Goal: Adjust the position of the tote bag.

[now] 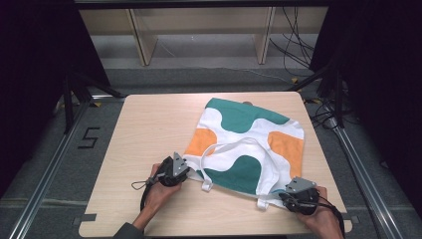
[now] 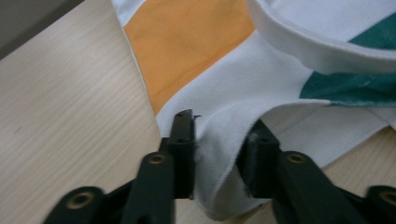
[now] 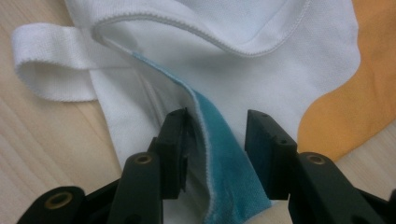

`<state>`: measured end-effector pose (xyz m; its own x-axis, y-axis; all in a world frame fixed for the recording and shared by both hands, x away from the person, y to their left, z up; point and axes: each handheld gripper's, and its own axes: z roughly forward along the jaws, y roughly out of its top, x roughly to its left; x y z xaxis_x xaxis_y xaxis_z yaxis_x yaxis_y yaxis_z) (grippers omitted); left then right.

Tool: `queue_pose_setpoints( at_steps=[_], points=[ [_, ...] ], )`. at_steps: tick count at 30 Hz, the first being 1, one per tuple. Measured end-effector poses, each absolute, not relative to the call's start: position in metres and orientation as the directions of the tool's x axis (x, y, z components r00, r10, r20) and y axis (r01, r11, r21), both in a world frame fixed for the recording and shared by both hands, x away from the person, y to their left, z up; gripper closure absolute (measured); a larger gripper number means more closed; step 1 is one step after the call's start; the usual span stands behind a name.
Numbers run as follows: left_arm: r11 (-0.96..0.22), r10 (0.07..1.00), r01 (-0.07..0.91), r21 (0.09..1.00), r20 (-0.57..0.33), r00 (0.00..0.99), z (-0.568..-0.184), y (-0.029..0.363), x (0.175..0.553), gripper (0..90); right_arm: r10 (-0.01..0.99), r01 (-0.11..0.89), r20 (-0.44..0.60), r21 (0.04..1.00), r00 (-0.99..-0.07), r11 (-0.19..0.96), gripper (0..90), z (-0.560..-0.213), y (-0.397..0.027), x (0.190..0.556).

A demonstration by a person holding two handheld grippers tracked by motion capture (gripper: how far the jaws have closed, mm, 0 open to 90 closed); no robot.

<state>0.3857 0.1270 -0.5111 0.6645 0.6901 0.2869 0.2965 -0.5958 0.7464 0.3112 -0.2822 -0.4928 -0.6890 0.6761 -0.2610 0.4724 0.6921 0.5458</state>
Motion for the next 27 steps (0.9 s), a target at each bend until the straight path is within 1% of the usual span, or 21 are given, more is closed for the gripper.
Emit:
queue_pose_setpoints(
  at_steps=[1,2,3,4,6,7,9,10,11,12,13,14,15,16,17,18,19,23,24,26,27],
  points=[
    [-0.579,0.691,0.295,0.76,0.265,0.672,-0.509,0.129,0.383,81.0,0.659,0.463,-0.287,0.523,-0.695,0.716,67.1,-0.492,-0.281,0.31],
    [-0.579,0.691,0.295,0.76,0.265,0.672,-0.509,0.129,0.383,82.7,0.659,0.463,-0.287,0.523,-0.695,0.716,67.1,-0.492,-0.281,0.31],
    [-0.575,0.686,0.293,0.763,0.255,0.681,-0.506,0.132,0.379,82.7,0.653,0.461,-0.309,0.506,-0.692,0.729,69.5,-0.492,-0.28,0.309],
    [-0.573,0.682,0.288,0.767,0.251,0.686,-0.502,0.135,0.37,84.4,0.636,0.455,-0.308,0.49,-0.708,0.743,76.6,-0.492,-0.28,0.309],
    [-0.571,0.681,0.285,0.77,0.249,0.689,-0.499,0.136,0.363,85.3,0.621,0.438,-0.313,0.49,-0.718,0.754,77.0,-0.491,-0.28,0.311],
    [-0.584,0.664,0.267,0.767,0.261,0.701,-0.494,0.139,0.352,85.3,0.641,0.444,-0.314,0.511,-0.7,0.736,77.1,-0.492,-0.28,0.311],
    [-0.593,0.649,0.262,0.761,0.26,0.715,-0.49,0.144,0.331,83.9,0.66,0.46,-0.306,0.52,-0.687,0.72,68.0,-0.493,-0.285,0.314],
    [-0.593,0.649,0.262,0.761,0.26,0.715,-0.49,0.144,0.331,83.4,0.66,0.46,-0.306,0.52,-0.687,0.72,68.0,-0.493,-0.285,0.314],
    [-0.594,0.646,0.262,0.76,0.258,0.718,-0.49,0.146,0.32,83.4,0.661,0.455,-0.317,0.524,-0.68,0.72,66.4,-0.494,-0.287,0.316],
    [-0.571,0.672,0.292,0.767,0.233,0.703,-0.491,0.146,0.313,79.8,0.666,0.458,-0.314,0.529,-0.677,0.714,67.4,-0.494,-0.29,0.318],
    [-0.566,0.687,0.307,0.765,0.232,0.689,-0.493,0.145,0.312,77.2,0.669,0.461,-0.31,0.531,-0.675,0.711,69.7,-0.495,-0.29,0.318],
    [-0.566,0.687,0.307,0.765,0.232,0.689,-0.493,0.145,0.312,70.9,0.669,0.461,-0.31,0.531,-0.675,0.711,69.7,-0.495,-0.29,0.318],
    [-0.601,0.673,0.303,0.739,0.265,0.691,-0.494,0.144,0.315,70.9,0.672,0.469,-0.295,0.53,-0.679,0.707,72.7,-0.495,-0.289,0.32],
    [-0.607,0.677,0.306,0.734,0.277,0.682,-0.496,0.141,0.318,61.0,0.649,0.451,-0.32,0.512,-0.69,0.731,77.3,-0.494,-0.288,0.321],
    [-0.601,0.687,0.305,0.738,0.284,0.669,-0.498,0.139,0.321,61.0,0.649,0.451,-0.32,0.512,-0.69,0.731,77.3,-0.494,-0.288,0.321],
    [-0.602,0.693,0.316,0.733,0.284,0.663,-0.5,0.135,0.325,56.2,0.648,0.45,-0.323,0.51,-0.69,0.733,78.4,-0.494,-0.287,0.322],
    [-0.606,0.699,0.324,0.727,0.292,0.653,-0.504,0.131,0.331,47.9,0.656,0.445,-0.323,0.529,-0.682,0.723,78.9,-0.493,-0.29,0.323],
    [-0.616,0.697,0.349,0.706,0.283,0.659,-0.511,0.127,0.337,42.2,0.679,0.454,-0.322,0.55,-0.659,0.701,77.4,-0.492,-0.293,0.324],
    [-0.623,0.7,0.366,0.692,0.283,0.656,-0.512,0.126,0.338,42.2,0.677,0.449,-0.324,0.552,-0.661,0.702,76.4,-0.492,-0.294,0.325],
    [-0.62,0.713,0.379,0.687,0.293,0.637,-0.512,0.127,0.34,37.5,0.698,0.475,-0.319,0.55,-0.641,0.687,68.6,-0.494,-0.295,0.325],
    [-0.626,0.71,0.38,0.681,0.296,0.639,-0.512,0.127,0.342,36.0,0.7,0.485,-0.317,0.54,-0.64,0.688,68.0,-0.496,-0.296,0.326]
  ],
)
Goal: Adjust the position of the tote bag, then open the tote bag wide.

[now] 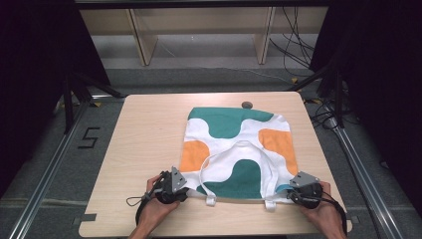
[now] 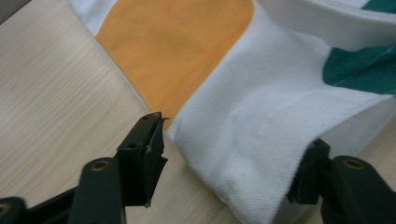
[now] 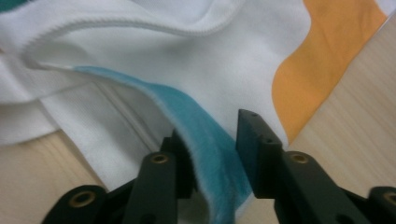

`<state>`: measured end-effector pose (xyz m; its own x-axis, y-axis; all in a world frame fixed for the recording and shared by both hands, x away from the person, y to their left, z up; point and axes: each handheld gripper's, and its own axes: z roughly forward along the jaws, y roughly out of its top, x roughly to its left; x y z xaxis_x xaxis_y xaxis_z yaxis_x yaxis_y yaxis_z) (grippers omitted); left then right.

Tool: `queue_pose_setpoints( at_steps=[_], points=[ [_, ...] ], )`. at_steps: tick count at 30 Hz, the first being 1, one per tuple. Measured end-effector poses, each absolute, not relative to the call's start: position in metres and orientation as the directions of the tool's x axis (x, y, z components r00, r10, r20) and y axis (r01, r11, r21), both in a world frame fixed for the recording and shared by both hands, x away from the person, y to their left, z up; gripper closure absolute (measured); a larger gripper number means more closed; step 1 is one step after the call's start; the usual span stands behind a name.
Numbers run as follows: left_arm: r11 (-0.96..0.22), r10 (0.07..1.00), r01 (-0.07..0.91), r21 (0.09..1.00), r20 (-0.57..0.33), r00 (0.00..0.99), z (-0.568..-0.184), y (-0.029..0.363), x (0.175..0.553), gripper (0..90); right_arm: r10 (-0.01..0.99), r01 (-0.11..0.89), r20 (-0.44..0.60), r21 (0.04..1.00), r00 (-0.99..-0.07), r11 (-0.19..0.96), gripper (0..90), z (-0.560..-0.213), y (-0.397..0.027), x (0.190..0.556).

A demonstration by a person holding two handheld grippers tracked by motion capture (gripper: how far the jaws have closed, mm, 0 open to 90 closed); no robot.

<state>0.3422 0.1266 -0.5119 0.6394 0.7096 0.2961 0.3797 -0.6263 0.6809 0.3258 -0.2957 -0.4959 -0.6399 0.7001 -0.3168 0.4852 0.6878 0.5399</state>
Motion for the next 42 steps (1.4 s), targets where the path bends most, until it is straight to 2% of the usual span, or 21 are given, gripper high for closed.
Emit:
queue_pose_setpoints(
  at_steps=[3,8,13,14,16,21,25,32,35,36,39,40,42],
  points=[
    [-0.62,0.719,0.382,0.686,0.302,0.626,-0.513,0.124,0.344,35.3,0.708,0.488,-0.313,0.549,-0.633,0.679,66.6,-0.496,-0.297,0.326],
    [-0.619,0.714,0.381,0.687,0.29,0.638,-0.513,0.114,0.355,42.2,0.711,0.488,-0.309,0.554,-0.632,0.674,66.7,-0.496,-0.298,0.326],
    [-0.612,0.689,0.341,0.713,0.269,0.673,-0.514,0.114,0.355,69.4,0.716,0.488,-0.286,0.569,-0.637,0.662,71.2,-0.497,-0.299,0.326],
    [-0.661,0.648,0.297,0.69,0.324,0.69,-0.512,0.112,0.35,76.8,0.713,0.49,-0.277,0.566,-0.645,0.663,73.5,-0.497,-0.3,0.326],
    [-0.669,0.629,0.285,0.686,0.32,0.708,-0.509,0.11,0.346,80.6,0.709,0.48,-0.297,0.567,-0.639,0.67,74.7,-0.498,-0.301,0.326],
    [-0.634,0.627,0.272,0.724,0.275,0.729,-0.497,0.12,0.333,84.4,0.726,0.487,-0.275,0.588,-0.631,0.646,75.1,-0.496,-0.305,0.326],
    [-0.634,0.617,0.26,0.728,0.274,0.738,-0.492,0.126,0.324,84.8,0.72,0.476,-0.271,0.597,-0.638,0.646,74.7,-0.496,-0.303,0.324],
    [-0.604,0.629,0.271,0.75,0.239,0.74,-0.487,0.13,0.322,85.0,0.725,0.493,-0.261,0.585,-0.637,0.644,68.8,-0.498,-0.301,0.324],
    [-0.578,0.641,0.276,0.768,0.218,0.735,-0.486,0.131,0.322,85.0,0.722,0.489,-0.26,0.586,-0.642,0.646,70.8,-0.498,-0.301,0.325],
    [-0.568,0.646,0.272,0.777,0.216,0.732,-0.483,0.132,0.322,85.1,0.713,0.481,-0.264,0.582,-0.65,0.655,75.7,-0.498,-0.301,0.326],
    [-0.554,0.651,0.267,0.789,0.21,0.73,-0.48,0.132,0.322,85.2,0.708,0.472,-0.275,0.583,-0.651,0.661,78.7,-0.496,-0.301,0.326],
    [-0.535,0.657,0.26,0.804,0.202,0.726,-0.477,0.132,0.322,85.3,0.706,0.458,-0.286,0.595,-0.648,0.661,83.1,-0.494,-0.301,0.324],
    [-0.52,0.663,0.251,0.816,0.201,0.721,-0.472,0.133,0.321,85.5,0.704,0.43,-0.3,0.619,-0.643,0.657,85.8,-0.49,-0.303,0.324]
  ],
)
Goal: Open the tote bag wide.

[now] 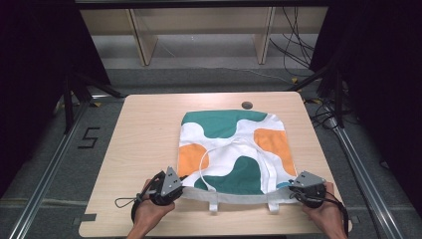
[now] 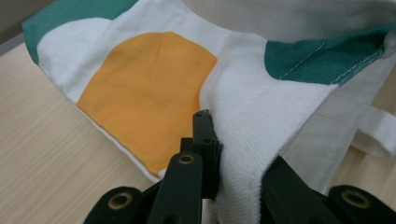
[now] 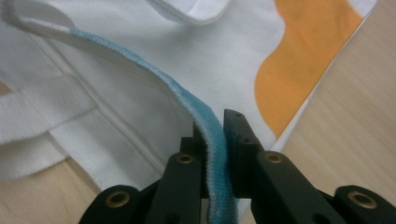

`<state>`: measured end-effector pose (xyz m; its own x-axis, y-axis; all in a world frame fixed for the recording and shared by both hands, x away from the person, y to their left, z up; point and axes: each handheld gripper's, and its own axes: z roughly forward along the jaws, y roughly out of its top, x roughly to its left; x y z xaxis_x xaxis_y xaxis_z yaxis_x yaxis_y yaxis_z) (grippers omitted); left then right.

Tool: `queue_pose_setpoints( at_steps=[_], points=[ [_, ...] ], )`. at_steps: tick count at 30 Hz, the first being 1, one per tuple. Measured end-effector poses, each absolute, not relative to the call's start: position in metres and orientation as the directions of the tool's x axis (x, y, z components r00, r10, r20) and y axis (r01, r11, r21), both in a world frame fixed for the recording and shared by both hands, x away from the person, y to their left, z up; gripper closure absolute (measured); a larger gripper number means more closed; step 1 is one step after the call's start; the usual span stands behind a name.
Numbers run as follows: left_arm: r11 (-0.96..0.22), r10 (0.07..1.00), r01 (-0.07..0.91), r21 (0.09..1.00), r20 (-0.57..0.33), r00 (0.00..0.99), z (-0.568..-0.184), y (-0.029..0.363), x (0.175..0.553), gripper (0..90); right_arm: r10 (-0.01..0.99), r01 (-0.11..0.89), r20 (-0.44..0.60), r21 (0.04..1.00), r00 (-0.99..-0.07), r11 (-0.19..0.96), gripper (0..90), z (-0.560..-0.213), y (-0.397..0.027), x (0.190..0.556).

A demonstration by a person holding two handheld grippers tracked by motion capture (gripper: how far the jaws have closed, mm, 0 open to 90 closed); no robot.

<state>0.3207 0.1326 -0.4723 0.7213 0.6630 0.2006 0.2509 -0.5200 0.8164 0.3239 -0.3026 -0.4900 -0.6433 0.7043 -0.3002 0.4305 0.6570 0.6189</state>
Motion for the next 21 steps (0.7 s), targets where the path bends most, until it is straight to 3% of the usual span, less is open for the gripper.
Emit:
queue_pose_setpoints(
  at_steps=[6,10,21],
  points=[
    [-0.459,0.681,0.225,0.859,0.178,0.71,-0.457,0.136,0.319,85.7,0.751,0.386,-0.262,0.728,-0.606,0.566,87.7,-0.472,-0.309,0.32],
    [-0.41,0.698,0.192,0.891,0.171,0.696,-0.437,0.142,0.319,86.0,0.791,0.281,-0.258,0.837,-0.554,0.47,88.1,-0.44,-0.311,0.316],
    [-0.33,0.723,0.085,0.94,0.194,0.663,-0.375,0.152,0.31,86.5,0.794,0.116,-0.302,0.901,-0.528,0.419,88.4,-0.367,-0.307,0.314]
  ],
)
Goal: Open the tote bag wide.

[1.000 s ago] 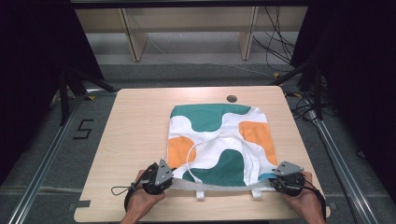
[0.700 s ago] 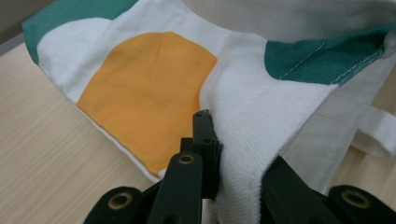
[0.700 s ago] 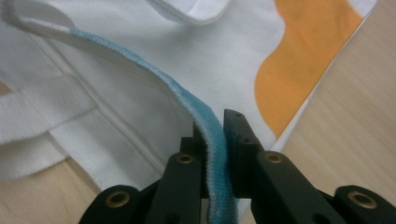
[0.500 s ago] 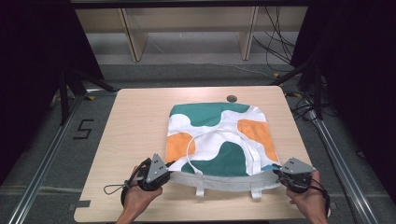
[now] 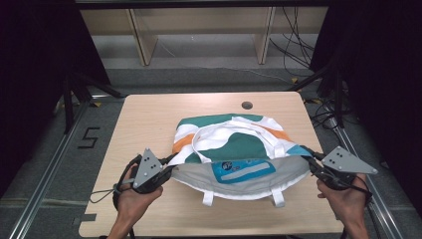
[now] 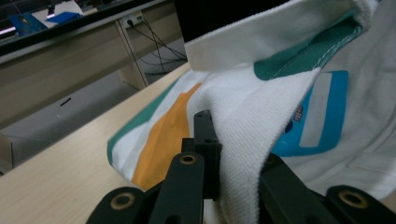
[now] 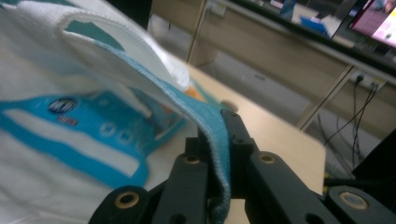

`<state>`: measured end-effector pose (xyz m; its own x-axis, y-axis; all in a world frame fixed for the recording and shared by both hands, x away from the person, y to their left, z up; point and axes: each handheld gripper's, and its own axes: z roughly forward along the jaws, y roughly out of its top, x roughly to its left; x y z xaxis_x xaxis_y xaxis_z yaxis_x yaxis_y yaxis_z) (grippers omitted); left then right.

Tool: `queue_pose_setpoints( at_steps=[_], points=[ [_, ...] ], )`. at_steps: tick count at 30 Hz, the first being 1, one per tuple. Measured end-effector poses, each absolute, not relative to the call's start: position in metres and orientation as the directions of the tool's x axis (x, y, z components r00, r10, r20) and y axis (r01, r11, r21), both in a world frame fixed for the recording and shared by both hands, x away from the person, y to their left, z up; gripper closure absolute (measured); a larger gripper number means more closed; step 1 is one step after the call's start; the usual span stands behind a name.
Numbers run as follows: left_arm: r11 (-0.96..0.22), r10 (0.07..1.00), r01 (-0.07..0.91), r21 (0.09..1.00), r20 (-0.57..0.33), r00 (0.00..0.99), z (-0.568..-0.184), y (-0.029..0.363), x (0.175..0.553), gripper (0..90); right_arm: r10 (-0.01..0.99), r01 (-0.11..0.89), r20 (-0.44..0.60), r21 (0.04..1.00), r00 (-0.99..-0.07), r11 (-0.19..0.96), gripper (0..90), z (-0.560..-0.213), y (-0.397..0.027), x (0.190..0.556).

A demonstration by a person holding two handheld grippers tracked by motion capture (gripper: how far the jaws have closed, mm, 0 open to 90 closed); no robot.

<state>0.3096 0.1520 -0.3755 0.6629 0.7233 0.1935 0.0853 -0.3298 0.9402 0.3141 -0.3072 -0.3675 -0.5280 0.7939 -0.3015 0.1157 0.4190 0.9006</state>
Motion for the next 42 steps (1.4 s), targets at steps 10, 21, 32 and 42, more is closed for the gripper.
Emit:
queue_pose_setpoints(
  at_steps=[10,21,32,42],
  points=[
    [-0.225,0.743,-0.024,0.974,0.188,0.643,-0.319,0.162,0.303,86.7,0.778,-0.015,-0.383,0.901,-0.498,0.433,88.5,-0.299,-0.299,0.308],
    [-0.13,0.719,-0.143,0.981,0.192,0.668,-0.272,0.166,0.287,86.7,0.757,-0.082,-0.421,0.893,-0.501,0.442,88.6,-0.257,-0.301,0.298],
    [-0.117,0.739,0.035,0.993,0.063,0.67,-0.325,0.166,0.343,86.0,0.779,0.014,-0.396,0.888,-0.485,0.46,88.5,-0.285,-0.294,0.352],
    [-0.147,0.747,0.15,0.978,0.011,0.665,-0.367,0.168,0.364,85.1,0.78,0.075,-0.381,0.876,-0.496,0.476,88.4,-0.321,-0.288,0.367]
  ],
)
